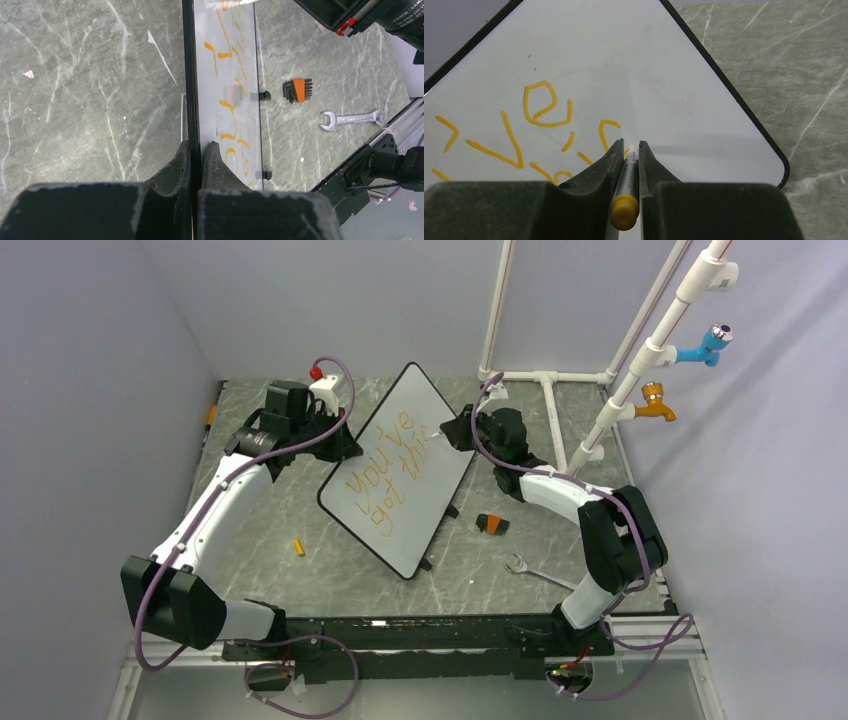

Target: Write a sentence on the whiteboard

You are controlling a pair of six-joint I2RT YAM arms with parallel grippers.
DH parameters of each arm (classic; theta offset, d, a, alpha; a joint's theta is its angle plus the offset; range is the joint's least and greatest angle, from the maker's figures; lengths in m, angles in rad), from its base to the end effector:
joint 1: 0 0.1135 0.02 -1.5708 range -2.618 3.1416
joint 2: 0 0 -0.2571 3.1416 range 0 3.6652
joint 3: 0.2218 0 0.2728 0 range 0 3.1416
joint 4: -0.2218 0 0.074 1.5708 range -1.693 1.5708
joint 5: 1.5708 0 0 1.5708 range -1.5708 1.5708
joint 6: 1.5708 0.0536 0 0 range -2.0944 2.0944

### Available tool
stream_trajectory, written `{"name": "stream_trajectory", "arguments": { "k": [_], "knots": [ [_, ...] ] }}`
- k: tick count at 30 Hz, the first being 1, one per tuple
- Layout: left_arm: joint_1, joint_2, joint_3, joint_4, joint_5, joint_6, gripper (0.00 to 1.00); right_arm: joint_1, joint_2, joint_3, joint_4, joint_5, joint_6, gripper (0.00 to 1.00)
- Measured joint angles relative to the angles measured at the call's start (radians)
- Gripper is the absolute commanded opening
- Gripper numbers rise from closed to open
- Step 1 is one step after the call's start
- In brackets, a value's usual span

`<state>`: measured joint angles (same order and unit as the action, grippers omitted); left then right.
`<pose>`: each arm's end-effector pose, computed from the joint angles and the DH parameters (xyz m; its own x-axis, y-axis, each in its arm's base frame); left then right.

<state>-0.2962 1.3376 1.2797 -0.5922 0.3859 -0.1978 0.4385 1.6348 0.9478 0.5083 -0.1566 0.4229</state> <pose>0.3080 -0.1151 0.3333 -0.6771 0.0163 -0.7357 0.4324 0.8178 -0.3798 0.3633 0.1796 0.2251 -0.3759 0.2715 -0.8860 -0.4431 0.7871 0.4292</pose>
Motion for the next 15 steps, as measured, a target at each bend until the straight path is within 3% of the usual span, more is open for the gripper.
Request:
{"name": "stream_trajectory", "arguments": {
  "k": [15],
  "knots": [
    [-0.002,0.0,0.0,0.0,-0.002,0.0,0.0,-0.002,-0.001,-0.024,0.0,0.018,-0.003,0.0]
  ]
}}
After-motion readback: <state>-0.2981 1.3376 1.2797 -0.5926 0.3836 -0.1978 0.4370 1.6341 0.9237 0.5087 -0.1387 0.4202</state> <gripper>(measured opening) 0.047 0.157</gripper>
